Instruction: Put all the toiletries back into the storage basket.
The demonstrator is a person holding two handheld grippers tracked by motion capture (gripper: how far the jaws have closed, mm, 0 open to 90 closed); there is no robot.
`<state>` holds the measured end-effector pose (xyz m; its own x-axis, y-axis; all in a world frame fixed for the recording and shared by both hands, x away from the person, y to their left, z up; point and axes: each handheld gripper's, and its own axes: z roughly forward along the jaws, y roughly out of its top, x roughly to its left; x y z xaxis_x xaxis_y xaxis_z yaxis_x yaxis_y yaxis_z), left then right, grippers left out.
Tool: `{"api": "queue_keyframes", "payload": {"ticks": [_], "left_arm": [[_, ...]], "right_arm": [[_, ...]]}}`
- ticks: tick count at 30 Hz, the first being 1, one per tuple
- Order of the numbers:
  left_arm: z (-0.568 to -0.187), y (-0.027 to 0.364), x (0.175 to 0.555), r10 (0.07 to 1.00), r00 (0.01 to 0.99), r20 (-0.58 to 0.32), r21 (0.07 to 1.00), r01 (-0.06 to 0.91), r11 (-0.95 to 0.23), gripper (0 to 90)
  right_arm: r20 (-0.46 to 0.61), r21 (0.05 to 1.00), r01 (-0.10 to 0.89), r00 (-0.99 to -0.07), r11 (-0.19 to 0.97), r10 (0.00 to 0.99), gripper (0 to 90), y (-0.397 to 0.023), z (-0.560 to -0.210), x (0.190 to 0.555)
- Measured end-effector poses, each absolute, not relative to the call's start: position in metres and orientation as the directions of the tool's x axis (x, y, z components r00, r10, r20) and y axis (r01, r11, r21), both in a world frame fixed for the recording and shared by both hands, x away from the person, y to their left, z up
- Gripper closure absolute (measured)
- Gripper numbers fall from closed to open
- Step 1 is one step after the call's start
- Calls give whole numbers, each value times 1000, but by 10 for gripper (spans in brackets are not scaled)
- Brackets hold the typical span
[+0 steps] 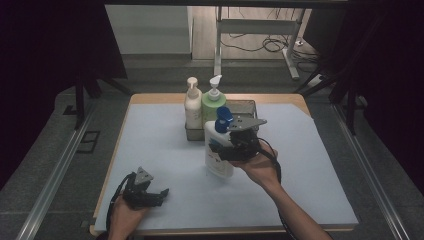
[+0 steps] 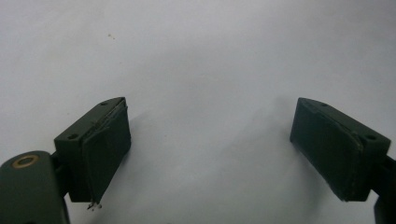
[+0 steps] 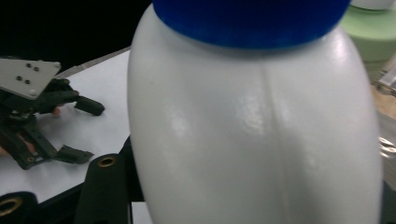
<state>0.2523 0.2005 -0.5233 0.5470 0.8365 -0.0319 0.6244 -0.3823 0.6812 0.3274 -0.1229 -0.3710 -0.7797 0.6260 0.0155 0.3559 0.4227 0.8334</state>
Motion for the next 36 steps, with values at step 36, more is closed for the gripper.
{"api": "queue_keyframes", "payload": {"ticks": [36], "left_arm": [[-523, 201, 252, 836, 547, -32, 681, 624, -382, 121]], "right_arm": [[0, 853, 414, -609, 318, 793, 404, -191, -335, 367]]}}
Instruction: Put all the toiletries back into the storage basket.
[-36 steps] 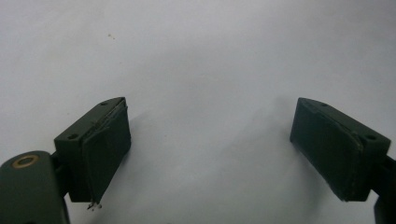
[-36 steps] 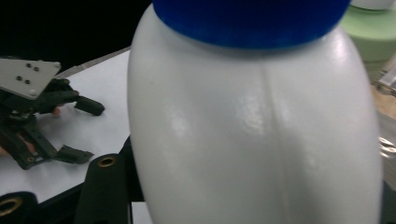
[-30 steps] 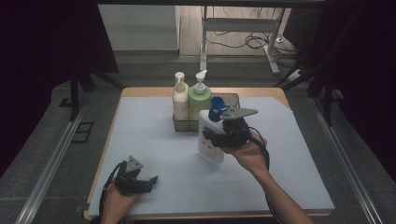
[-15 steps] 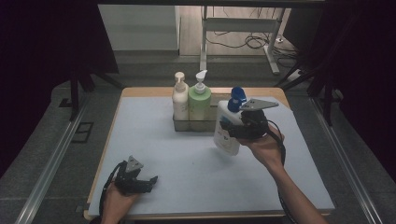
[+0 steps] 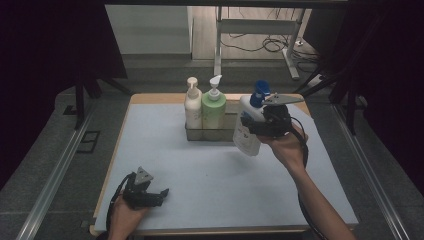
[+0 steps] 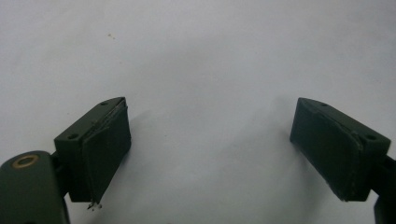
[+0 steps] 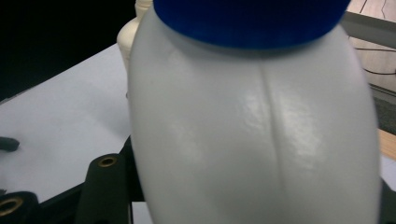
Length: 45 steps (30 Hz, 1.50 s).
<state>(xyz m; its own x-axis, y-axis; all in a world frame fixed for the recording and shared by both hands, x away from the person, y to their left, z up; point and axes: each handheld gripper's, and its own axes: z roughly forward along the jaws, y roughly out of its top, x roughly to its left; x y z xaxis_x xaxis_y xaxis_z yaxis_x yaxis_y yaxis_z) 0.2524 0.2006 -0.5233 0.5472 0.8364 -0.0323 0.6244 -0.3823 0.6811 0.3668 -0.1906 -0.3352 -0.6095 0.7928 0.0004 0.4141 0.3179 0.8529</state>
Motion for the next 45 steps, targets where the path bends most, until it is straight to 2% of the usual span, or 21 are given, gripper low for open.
{"api": "queue_keyframes", "payload": {"ticks": [26, 45], "left_arm": [[-523, 201, 253, 836, 548, -31, 680, 624, -385, 121], [-523, 201, 252, 835, 549, -31, 677, 626, -386, 121]], "right_arm": [[-23, 863, 420, -522, 281, 853, 404, -188, -316, 421], [-25, 862, 436, -473, 259, 881, 404, -177, -326, 456]]}}
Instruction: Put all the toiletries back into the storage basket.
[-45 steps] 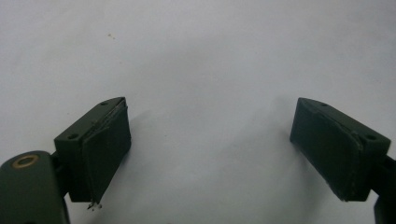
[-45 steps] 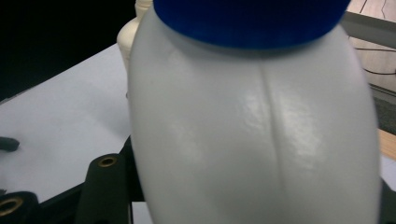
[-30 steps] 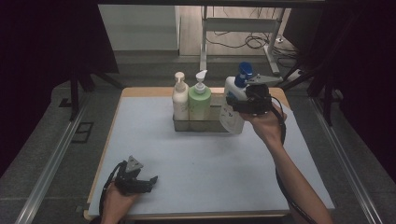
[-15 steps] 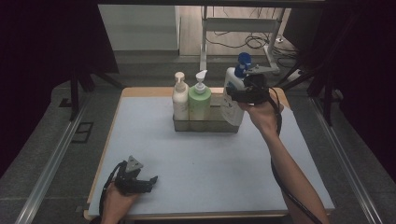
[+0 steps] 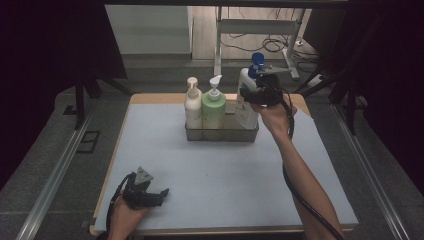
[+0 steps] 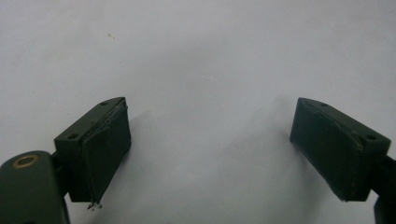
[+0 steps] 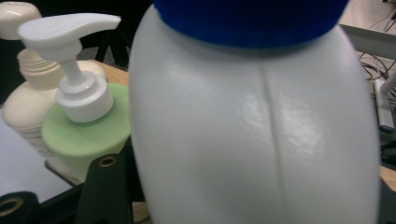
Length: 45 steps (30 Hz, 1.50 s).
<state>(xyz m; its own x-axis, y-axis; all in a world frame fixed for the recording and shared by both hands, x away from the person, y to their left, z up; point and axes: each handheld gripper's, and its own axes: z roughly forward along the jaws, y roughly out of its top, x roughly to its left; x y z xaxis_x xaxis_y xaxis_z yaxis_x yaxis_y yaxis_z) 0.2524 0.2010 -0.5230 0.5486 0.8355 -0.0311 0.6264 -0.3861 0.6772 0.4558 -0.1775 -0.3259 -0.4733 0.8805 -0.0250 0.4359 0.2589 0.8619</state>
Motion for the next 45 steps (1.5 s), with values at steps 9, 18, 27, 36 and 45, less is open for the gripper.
{"api": "queue_keyframes", "payload": {"ticks": [9, 18, 27, 36, 45], "left_arm": [[-523, 201, 252, 836, 548, -32, 678, 626, -385, 121], [-523, 201, 252, 837, 546, -33, 678, 627, -383, 121], [-523, 201, 252, 837, 546, -34, 678, 628, -382, 122], [-523, 201, 252, 835, 549, -32, 677, 626, -386, 121], [-523, 201, 252, 835, 549, -30, 678, 626, -386, 121]], "right_arm": [[-21, 859, 445, -463, 253, 886, 404, -174, -339, 469], [-31, 852, 451, -464, 266, 885, 404, -171, -350, 474], [-21, 847, 463, -459, 260, 888, 403, -172, -363, 475], [-14, 838, 480, -456, 260, 890, 402, -170, -378, 475], [-9, 830, 493, -453, 259, 892, 401, -171, -390, 475]]}}
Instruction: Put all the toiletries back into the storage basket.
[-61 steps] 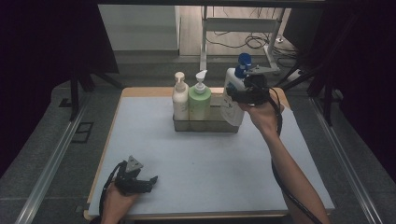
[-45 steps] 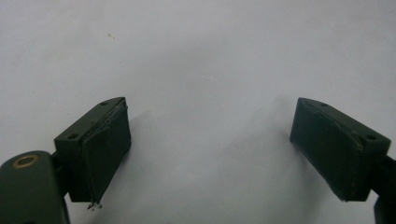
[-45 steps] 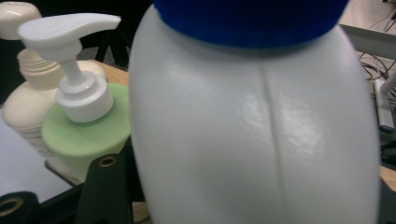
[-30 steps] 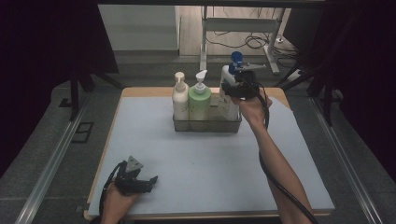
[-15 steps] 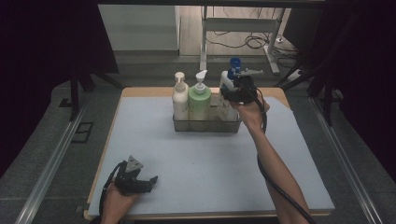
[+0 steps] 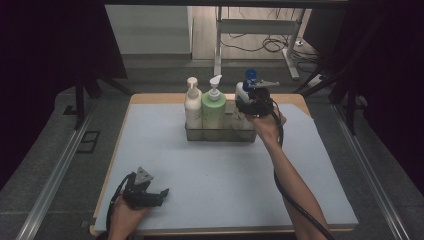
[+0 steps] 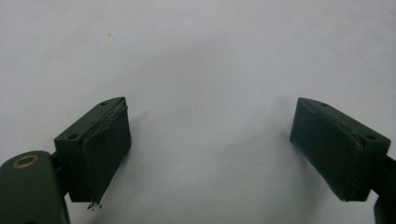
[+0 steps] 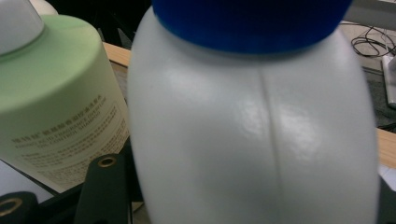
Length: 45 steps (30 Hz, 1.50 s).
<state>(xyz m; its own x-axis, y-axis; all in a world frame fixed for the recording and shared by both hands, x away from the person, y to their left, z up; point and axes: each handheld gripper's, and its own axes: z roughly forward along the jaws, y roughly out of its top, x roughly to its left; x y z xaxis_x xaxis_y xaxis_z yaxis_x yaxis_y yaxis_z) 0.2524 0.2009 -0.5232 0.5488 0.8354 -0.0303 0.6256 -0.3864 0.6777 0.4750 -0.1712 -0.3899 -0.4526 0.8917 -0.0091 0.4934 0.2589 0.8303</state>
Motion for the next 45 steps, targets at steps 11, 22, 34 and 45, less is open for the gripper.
{"api": "queue_keyframes", "payload": {"ticks": [11, 22, 34, 45], "left_arm": [[-523, 201, 252, 835, 549, -33, 679, 626, -384, 121], [-523, 201, 252, 836, 548, -32, 679, 625, -384, 121], [-523, 201, 252, 836, 548, -32, 679, 626, -385, 121], [-523, 201, 252, 836, 548, -31, 678, 626, -385, 121]], "right_arm": [[0, 823, 506, -454, 258, 891, 400, -170, -402, 473], [9, 815, 514, -472, 267, 881, 384, -172, -402, 476], [-3, 821, 499, -482, 277, 876, 329, -179, -395, 470], [9, 820, 494, -515, 288, 857, 375, -192, -389, 451]]}}
